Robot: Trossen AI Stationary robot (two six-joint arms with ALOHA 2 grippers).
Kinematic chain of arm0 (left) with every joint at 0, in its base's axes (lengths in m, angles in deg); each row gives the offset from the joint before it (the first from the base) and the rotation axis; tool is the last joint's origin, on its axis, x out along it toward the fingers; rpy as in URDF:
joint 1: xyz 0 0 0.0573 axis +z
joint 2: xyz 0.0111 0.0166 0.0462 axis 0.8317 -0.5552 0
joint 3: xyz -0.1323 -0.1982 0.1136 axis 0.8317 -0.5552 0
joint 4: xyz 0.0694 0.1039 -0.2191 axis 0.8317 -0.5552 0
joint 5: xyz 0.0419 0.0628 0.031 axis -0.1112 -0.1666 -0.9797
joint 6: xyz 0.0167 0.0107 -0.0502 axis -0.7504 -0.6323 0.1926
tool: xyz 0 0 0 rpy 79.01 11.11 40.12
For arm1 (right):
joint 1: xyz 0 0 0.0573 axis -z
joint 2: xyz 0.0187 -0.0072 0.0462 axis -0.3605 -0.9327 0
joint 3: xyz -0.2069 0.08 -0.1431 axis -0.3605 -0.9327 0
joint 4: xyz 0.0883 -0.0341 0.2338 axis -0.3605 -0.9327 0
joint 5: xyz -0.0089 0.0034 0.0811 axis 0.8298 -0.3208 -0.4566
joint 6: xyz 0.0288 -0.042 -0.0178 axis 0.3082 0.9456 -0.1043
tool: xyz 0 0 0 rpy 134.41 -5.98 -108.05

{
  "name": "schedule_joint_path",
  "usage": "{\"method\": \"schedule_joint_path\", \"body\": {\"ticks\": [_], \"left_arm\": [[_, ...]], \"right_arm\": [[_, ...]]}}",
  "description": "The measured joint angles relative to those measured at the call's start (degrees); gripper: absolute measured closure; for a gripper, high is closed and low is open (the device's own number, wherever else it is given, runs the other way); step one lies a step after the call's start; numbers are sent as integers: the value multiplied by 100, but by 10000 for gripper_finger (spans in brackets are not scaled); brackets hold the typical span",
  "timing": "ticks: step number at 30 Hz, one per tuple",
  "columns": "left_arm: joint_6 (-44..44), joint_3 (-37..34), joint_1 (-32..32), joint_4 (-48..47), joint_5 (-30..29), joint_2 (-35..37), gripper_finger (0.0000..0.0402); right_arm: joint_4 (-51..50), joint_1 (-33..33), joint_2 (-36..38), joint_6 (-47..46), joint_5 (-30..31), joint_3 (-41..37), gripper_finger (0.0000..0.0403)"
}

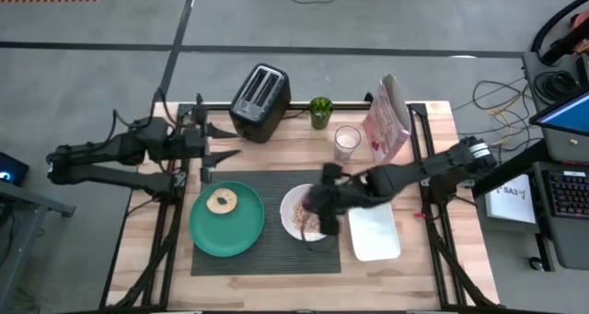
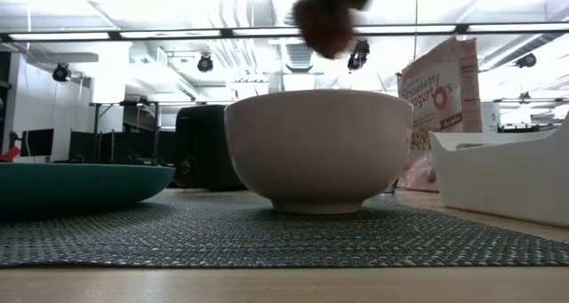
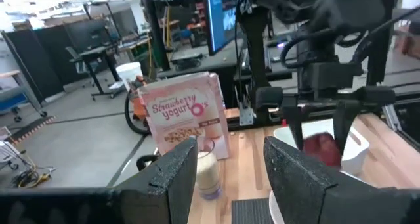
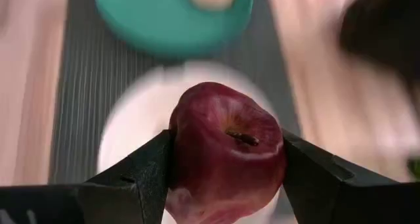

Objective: Arrange a breakfast setting
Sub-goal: Put the apple on the green plate

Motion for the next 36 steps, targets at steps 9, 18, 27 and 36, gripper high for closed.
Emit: {"method": "schedule_joint_path", "body": {"ticks": [9, 18, 27, 36], "left_arm": [[246, -541, 0, 230, 3, 639, 242], [248, -977, 0, 854, 7, 1212, 242], [262, -1188, 0, 1013, 26, 1414, 242], [265, -1172, 0, 1018, 24, 1377, 242]], "right_arm": [[3466, 758, -1030, 1982, -160, 83, 175], [4714, 1213, -2374, 1929, -1524, 445, 169], [4068, 1250, -3355, 2105, -1770, 1504, 168], [2818, 1253, -4211, 2043, -1772, 2839, 167]]}}
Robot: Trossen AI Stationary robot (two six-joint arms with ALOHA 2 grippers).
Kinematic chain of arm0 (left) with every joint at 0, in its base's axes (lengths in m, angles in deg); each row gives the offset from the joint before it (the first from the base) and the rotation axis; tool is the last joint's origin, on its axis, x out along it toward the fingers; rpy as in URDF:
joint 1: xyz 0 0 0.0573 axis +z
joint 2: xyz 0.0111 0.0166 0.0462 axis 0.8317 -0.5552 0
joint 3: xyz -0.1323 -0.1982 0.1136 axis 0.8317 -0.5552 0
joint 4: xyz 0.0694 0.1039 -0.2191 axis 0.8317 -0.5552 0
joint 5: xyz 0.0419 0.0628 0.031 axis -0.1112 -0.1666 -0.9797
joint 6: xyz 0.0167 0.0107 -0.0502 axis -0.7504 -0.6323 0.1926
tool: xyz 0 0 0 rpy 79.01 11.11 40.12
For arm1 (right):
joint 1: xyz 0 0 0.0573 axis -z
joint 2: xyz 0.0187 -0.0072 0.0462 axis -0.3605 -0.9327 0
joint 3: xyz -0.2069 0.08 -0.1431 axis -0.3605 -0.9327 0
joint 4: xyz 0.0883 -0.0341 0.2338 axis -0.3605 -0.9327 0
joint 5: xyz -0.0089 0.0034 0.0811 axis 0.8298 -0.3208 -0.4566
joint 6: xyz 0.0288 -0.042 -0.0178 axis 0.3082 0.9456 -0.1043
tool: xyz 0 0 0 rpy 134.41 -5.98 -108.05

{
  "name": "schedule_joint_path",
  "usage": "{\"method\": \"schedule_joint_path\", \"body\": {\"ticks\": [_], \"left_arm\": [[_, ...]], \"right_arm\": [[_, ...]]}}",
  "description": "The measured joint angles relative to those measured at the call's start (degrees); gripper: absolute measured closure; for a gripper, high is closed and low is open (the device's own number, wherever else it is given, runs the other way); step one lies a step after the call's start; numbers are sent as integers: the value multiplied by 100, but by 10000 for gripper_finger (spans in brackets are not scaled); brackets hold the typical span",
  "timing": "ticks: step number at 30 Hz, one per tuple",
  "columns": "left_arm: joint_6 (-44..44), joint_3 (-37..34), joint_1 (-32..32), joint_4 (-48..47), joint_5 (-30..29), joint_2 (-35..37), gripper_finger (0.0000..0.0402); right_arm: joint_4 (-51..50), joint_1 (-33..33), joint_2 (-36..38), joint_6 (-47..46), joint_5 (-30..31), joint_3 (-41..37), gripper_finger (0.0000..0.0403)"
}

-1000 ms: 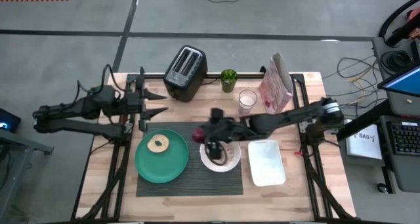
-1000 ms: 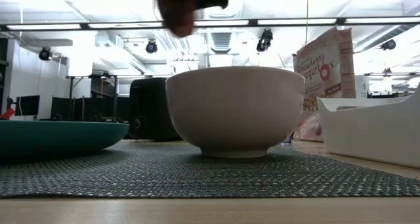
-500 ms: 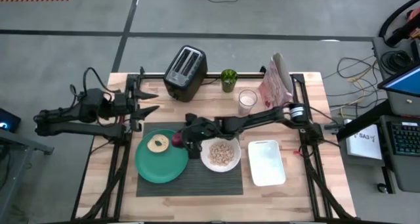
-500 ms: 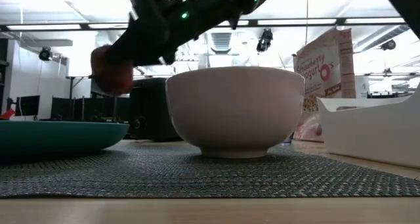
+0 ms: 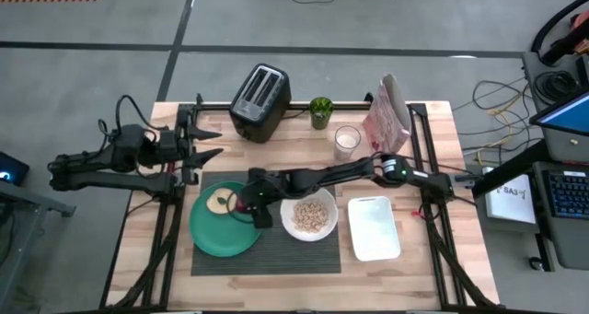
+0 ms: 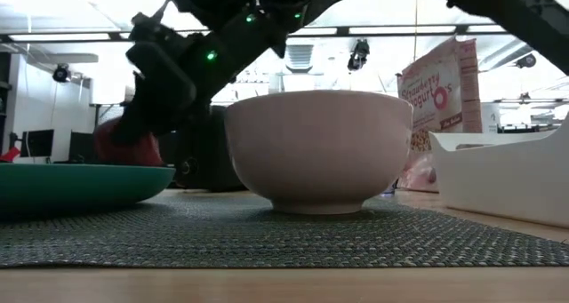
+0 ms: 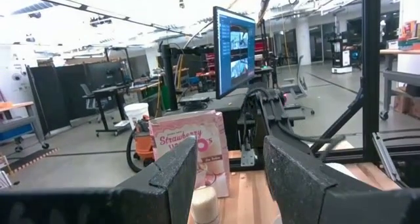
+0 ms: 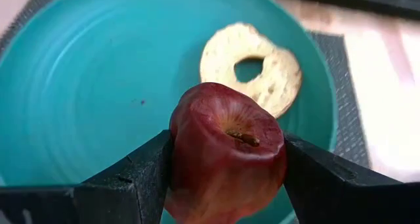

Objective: Arrange a breakfast setting
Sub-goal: Put the apple on the green plate

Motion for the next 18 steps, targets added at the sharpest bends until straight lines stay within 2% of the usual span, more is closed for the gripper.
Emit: {"method": "schedule_joint_path", "body": {"ticks": [4, 12, 18], "left_arm": [[42, -2, 0, -5, -2, -10, 242], [42, -23, 0, 32, -7, -37, 242], [54, -23, -2, 106, -26, -55, 242]], "right_arm": [[-385, 0, -167, -32, -41, 348, 152], [-571, 7, -165, 207, -41, 518, 82], [-809, 36, 66, 446, -42, 448, 63]]}}
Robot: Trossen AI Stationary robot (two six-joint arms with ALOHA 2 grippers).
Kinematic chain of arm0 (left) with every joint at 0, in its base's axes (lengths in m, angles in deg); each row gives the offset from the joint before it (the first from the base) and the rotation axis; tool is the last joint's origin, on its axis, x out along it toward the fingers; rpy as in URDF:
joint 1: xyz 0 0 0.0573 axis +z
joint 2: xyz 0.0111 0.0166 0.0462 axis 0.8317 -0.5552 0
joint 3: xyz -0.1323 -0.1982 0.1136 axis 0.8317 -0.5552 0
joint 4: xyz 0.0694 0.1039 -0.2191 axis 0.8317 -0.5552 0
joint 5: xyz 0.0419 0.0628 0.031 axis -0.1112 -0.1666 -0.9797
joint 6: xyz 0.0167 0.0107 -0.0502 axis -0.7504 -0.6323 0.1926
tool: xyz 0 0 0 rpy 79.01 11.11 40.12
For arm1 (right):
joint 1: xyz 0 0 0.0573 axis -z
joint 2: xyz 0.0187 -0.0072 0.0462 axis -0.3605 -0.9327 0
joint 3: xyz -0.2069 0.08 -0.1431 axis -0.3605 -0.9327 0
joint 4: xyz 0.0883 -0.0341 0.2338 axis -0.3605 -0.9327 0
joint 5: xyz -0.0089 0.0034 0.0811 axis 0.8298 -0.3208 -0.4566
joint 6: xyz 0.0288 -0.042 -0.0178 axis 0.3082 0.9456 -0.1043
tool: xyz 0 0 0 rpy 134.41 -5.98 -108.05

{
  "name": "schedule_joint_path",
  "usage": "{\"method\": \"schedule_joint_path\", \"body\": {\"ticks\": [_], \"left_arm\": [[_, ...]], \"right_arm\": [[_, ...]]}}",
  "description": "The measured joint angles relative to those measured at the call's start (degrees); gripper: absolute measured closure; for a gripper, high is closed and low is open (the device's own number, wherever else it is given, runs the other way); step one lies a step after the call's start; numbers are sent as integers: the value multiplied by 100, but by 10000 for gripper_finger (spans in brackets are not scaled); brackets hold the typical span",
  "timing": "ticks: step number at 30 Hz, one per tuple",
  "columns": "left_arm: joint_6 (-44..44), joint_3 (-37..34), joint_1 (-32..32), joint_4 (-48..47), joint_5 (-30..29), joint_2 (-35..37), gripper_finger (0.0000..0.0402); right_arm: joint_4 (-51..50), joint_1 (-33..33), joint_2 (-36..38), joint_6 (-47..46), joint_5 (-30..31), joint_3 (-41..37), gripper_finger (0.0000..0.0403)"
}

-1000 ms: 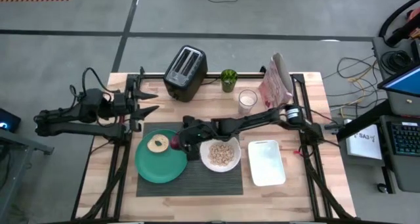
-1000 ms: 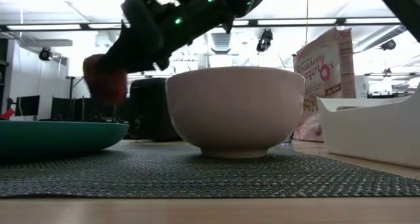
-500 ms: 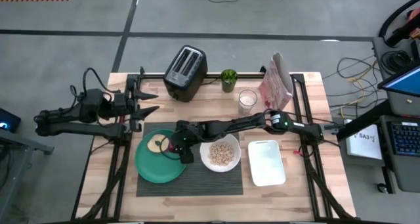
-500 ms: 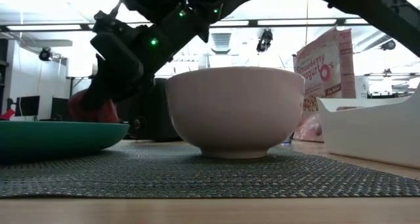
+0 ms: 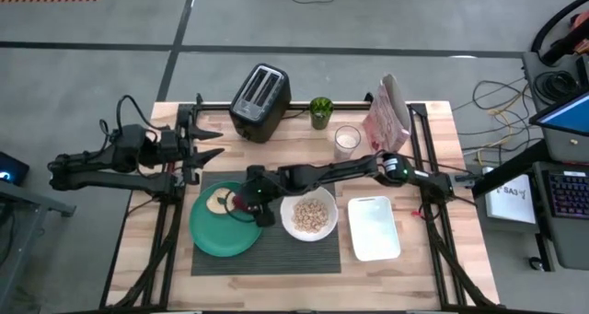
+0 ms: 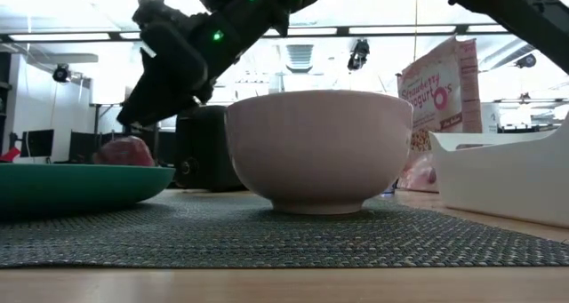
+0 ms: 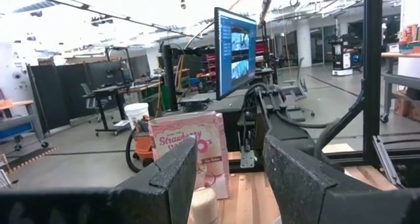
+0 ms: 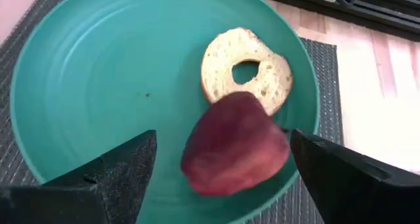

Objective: Arrange a breakfast setting
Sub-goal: Put the apple on the green plate, then put the spoon on the tablemat to the right of the green plate

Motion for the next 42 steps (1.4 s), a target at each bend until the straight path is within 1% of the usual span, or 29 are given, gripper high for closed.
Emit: {"method": "schedule_joint_path", "body": {"ticks": [7, 11, 14, 19, 23, 27, 31, 33, 35, 39, 42], "left_arm": [[140, -4, 0, -1, 0, -85, 242], [142, -4, -2, 30, 0, -187, 242], [142, -4, -1, 73, 0, -294, 242], [142, -4, 0, 114, 2, -492, 242], [142, -4, 0, 180, 2, -703, 242], [142, -4, 2, 288, 0, -923, 242], [135, -4, 2, 408, -2, -1137, 242], [133, -4, 2, 417, -2, -1226, 242], [130, 2, 2, 469, -63, -1301, 242], [123, 44, 2, 464, -345, -1479, 242], [52, 84, 7, 497, -519, -1590, 242]], "right_arm": [[-202, 70, 438, 34, -9, -339, 71], [-76, 90, 856, 68, -9, -786, 75], [164, 107, 1252, 43, -13, -1410, 75], [1189, 167, 2145, -134, 96, -2728, 75], [1911, 220, 2804, -352, 424, -3643, 75], [2501, 276, 3377, -502, 810, -4344, 75], [3070, 382, 3869, -673, 864, -4921, 75], [3203, 428, 4071, -762, 924, -5169, 75], [3352, 462, 4274, -882, 1135, -5376, 75], [3334, 533, 4675, -1231, 1837, -5649, 75], [3063, 675, 4975, -1567, 2000, -5744, 75]]}}
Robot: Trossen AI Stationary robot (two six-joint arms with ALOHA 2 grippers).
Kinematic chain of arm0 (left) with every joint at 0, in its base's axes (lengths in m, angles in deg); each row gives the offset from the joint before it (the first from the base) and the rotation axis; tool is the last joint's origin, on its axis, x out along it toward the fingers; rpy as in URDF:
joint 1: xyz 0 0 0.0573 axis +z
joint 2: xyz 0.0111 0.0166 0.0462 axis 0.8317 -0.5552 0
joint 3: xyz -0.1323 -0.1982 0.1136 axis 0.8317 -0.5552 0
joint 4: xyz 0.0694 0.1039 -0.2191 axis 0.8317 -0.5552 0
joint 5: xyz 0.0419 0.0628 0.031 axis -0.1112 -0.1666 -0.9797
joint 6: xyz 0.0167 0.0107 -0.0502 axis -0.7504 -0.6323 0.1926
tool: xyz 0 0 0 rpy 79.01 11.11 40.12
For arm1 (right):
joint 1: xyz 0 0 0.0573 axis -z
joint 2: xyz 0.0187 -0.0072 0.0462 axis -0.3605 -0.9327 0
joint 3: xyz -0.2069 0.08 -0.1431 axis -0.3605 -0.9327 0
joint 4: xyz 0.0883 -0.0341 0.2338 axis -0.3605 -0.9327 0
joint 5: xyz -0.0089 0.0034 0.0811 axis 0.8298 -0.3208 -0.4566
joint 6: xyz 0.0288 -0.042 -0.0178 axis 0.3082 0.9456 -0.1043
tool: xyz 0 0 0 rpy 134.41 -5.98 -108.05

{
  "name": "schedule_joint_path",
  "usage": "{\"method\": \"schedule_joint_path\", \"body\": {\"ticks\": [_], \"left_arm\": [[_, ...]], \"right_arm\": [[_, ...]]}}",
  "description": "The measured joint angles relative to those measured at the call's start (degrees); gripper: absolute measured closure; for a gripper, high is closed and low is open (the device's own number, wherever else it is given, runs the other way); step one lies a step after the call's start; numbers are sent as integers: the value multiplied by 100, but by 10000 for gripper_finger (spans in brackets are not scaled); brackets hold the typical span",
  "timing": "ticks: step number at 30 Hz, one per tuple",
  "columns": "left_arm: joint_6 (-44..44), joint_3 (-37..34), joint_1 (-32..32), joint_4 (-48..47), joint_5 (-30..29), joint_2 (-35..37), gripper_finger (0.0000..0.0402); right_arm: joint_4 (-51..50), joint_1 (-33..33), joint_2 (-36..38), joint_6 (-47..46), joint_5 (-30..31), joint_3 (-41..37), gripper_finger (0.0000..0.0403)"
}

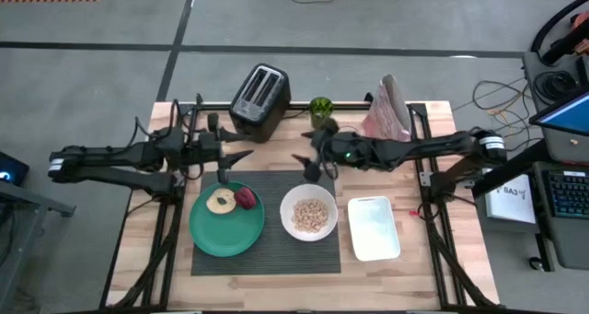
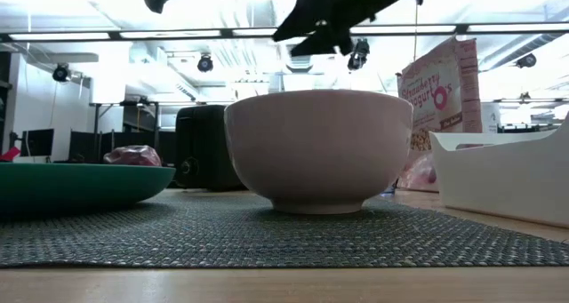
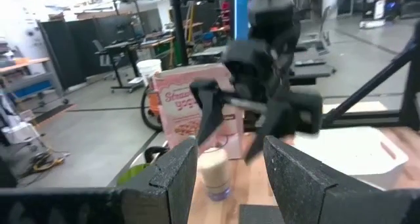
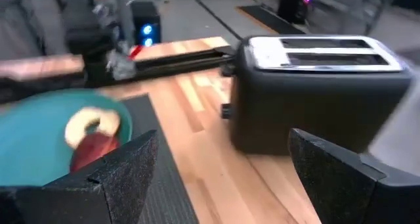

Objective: Arrange a breakfast setting
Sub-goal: Put the spoon on the tablemat to the right of the green plate

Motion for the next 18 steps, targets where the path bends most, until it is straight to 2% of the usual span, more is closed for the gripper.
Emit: {"method": "schedule_joint_path", "body": {"ticks": [3, 8, 13, 18], "left_arm": [[-96, 4, 6, 34, -89, -98, 242], [-230, 10, 6, 122, -92, -229, 242], [-460, 10, 6, 166, -177, -316, 242], [-764, 10, 13, 175, -513, -334, 242]], "right_arm": [[-488, 245, 316, -354, -63, 24, 75], [-2340, 695, 484, -259, -192, 713, 75], [-3910, 1182, 90, 291, -196, 1753, 75], [-4713, 1553, -542, 1073, -406, 2464, 75]]}}
